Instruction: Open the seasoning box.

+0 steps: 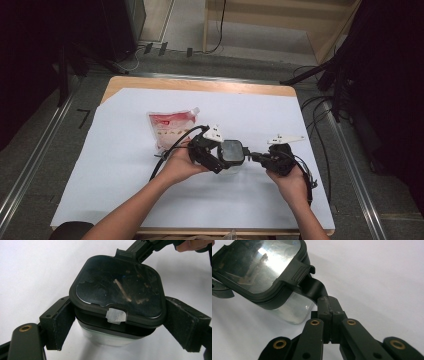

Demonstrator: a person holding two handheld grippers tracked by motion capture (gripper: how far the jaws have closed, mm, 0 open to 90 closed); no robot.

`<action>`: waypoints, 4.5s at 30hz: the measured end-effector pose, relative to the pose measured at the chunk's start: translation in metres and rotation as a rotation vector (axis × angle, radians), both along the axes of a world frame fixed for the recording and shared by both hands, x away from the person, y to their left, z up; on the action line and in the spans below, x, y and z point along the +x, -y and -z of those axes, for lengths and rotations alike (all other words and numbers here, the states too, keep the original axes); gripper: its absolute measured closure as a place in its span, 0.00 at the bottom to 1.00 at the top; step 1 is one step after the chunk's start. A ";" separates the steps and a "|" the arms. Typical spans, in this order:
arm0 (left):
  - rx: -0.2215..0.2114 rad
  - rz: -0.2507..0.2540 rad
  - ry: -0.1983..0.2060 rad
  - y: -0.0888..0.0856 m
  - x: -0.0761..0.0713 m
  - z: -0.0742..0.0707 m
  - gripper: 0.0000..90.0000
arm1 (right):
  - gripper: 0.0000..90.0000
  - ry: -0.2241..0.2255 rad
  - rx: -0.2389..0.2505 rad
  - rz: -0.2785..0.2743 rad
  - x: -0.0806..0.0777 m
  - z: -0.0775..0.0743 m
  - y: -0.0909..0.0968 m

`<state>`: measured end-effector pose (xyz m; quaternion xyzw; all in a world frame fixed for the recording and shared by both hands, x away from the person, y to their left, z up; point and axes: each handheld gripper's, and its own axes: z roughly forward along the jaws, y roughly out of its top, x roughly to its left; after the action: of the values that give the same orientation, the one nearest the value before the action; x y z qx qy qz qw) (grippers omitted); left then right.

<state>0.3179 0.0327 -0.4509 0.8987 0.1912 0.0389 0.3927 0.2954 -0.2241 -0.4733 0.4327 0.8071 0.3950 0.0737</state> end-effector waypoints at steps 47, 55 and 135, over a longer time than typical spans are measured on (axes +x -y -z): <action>0.003 0.006 -0.008 0.001 0.000 0.003 0.13 | 1.00 0.004 0.006 -0.007 -0.001 -0.001 -0.001; 0.009 -0.002 -0.010 0.001 -0.002 0.017 0.17 | 1.00 0.008 0.005 -0.010 -0.001 -0.001 -0.001; 0.041 0.090 -0.032 0.047 0.005 -0.051 0.57 | 1.00 0.010 0.025 -0.123 -0.010 -0.002 -0.022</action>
<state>0.3227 -0.0145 -0.4003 0.9147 0.1561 0.0107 0.3725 0.2853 -0.2017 -0.4712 0.3812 0.8268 0.4109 0.0479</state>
